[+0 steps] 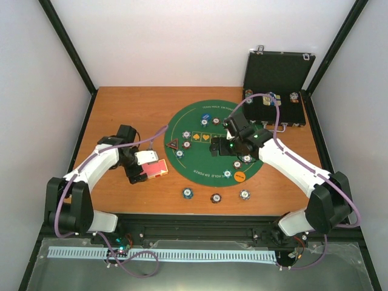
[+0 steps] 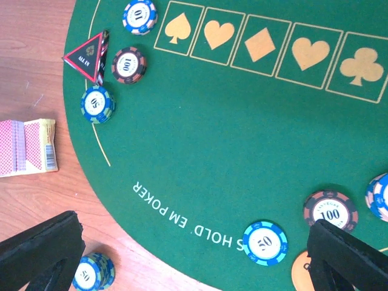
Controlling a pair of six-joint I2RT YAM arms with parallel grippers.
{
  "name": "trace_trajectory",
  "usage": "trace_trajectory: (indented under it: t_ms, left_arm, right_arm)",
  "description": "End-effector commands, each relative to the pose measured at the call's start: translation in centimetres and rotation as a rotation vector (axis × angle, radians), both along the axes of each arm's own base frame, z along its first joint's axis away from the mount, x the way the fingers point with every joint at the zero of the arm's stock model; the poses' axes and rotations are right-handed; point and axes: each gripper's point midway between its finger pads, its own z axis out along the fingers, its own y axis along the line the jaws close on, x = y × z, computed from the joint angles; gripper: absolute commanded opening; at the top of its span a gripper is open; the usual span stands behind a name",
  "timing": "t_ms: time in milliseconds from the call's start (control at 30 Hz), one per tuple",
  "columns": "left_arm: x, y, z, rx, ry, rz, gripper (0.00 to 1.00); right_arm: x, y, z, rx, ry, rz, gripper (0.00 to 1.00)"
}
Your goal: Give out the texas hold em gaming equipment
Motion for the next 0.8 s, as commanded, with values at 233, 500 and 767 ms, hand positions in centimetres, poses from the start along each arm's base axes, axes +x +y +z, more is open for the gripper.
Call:
trace_trajectory:
  t_ms: [233, 500, 767]
  left_arm:
    - [1.3, -0.6, -1.5, 0.002, -0.023, -0.049, 1.0]
    - [1.1, -0.8, -2.3, 0.003, 0.013, -0.056, 1.0]
    - [0.4, -0.8, -3.3, 0.0, 0.059, -0.056, 1.0]
  right_arm:
    - [-1.9, 3.6, 0.4, 0.037, 0.01, 0.071, 1.0]
    - [-2.4, 3.4, 0.0, 0.032, 0.02, 0.063, 1.0]
    - [-2.8, 3.1, -0.6, 0.023, 0.036, 0.059, 1.0]
